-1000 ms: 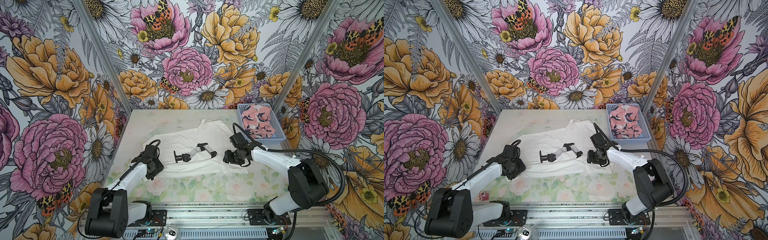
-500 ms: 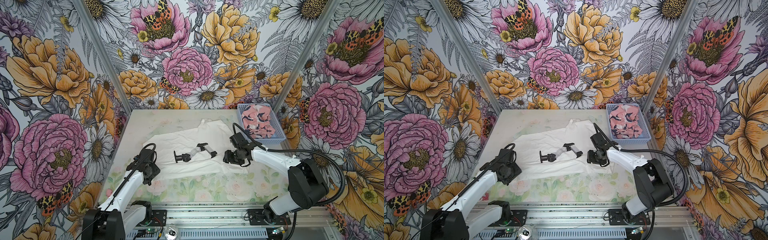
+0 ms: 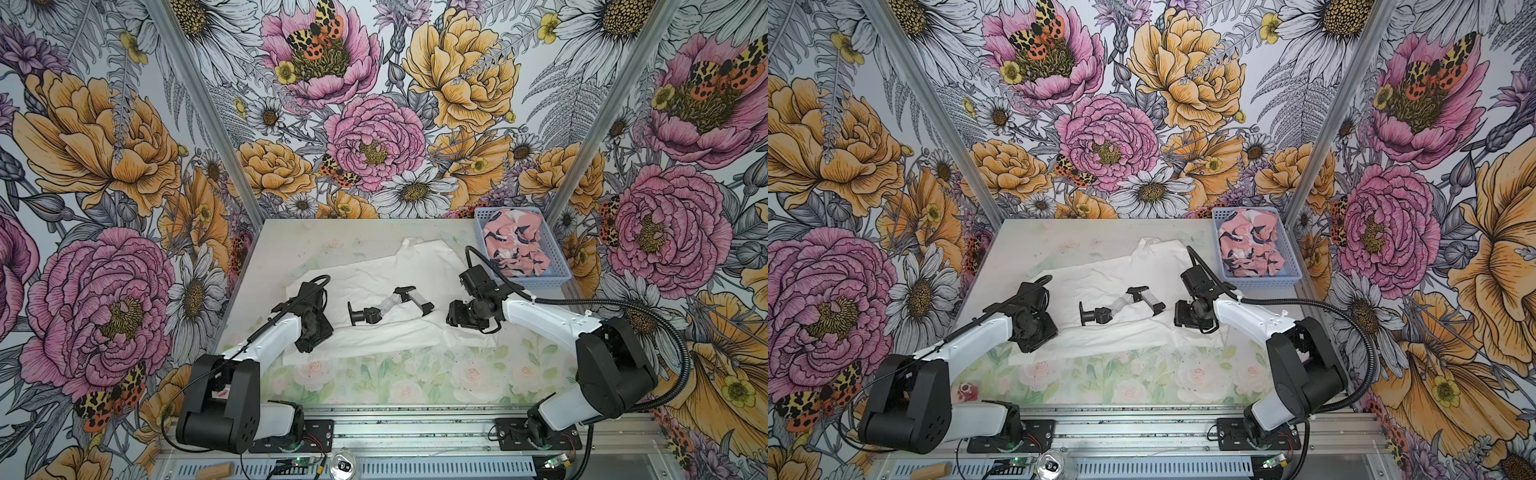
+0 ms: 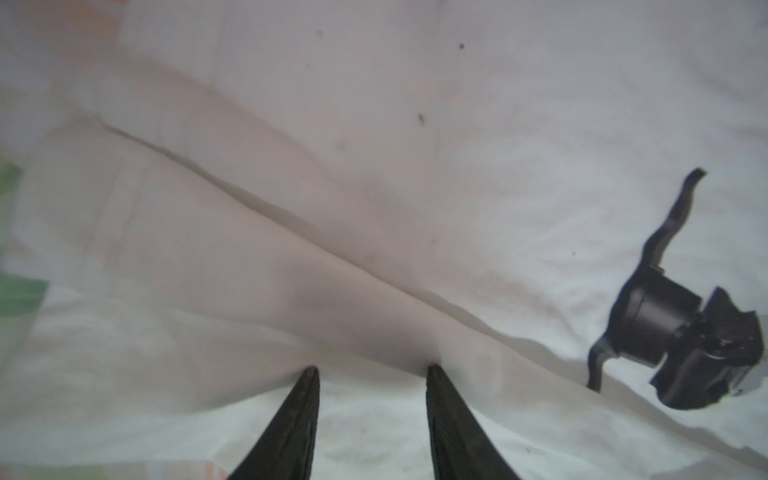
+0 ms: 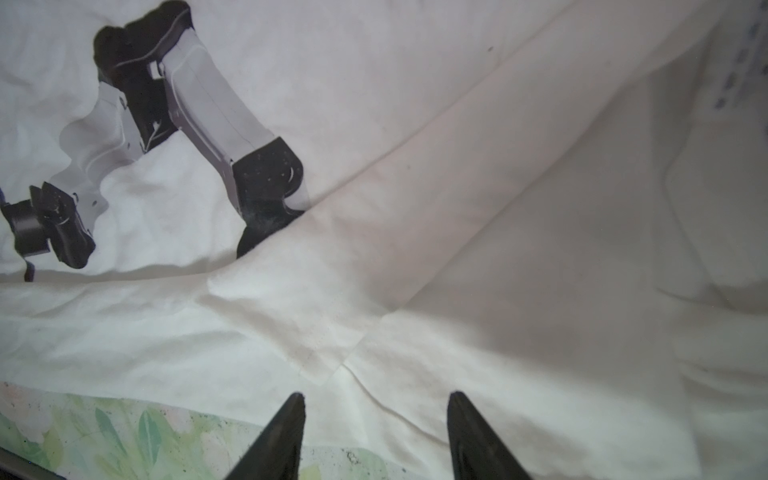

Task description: Fold and stack the mixed laundry pile

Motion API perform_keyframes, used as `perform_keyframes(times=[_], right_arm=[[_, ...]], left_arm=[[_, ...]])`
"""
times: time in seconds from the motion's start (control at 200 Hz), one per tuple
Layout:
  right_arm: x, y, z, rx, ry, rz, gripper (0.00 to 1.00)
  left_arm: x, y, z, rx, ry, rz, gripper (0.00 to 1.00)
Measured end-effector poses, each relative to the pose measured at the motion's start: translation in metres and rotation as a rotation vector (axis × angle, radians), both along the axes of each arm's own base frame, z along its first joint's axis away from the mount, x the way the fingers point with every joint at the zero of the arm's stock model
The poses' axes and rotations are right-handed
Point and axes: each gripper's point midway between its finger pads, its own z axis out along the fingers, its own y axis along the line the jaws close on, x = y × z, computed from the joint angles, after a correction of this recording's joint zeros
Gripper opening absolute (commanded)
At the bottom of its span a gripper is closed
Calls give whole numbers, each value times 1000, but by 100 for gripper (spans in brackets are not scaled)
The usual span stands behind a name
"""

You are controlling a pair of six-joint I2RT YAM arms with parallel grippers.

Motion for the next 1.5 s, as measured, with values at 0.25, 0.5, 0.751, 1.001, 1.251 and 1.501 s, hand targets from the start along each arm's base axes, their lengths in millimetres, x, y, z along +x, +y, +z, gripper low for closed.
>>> perform_keyframes(times=[0.25, 0.5, 0.751, 1.001, 1.251, 1.501], right_arm=[[0, 0, 1, 1, -2, 0, 57], [0, -1, 1, 1, -3, -2, 57], [1, -1, 1, 1, -3, -2, 57], [1, 0, 3, 4, -9, -2, 58], [2, 1, 3, 11, -7, -19, 58], [12, 10, -7, 50, 1, -57, 53]], left_arm=[[15, -3, 1, 3, -22, -21, 44], [38, -3, 7, 25, -66, -42, 44], [65, 7, 7, 74, -88, -58, 45], [77, 16, 28, 103, -150, -56, 45], [64, 10, 62, 86, -267, -56, 46], [16, 17, 23, 78, -150, -17, 46]])
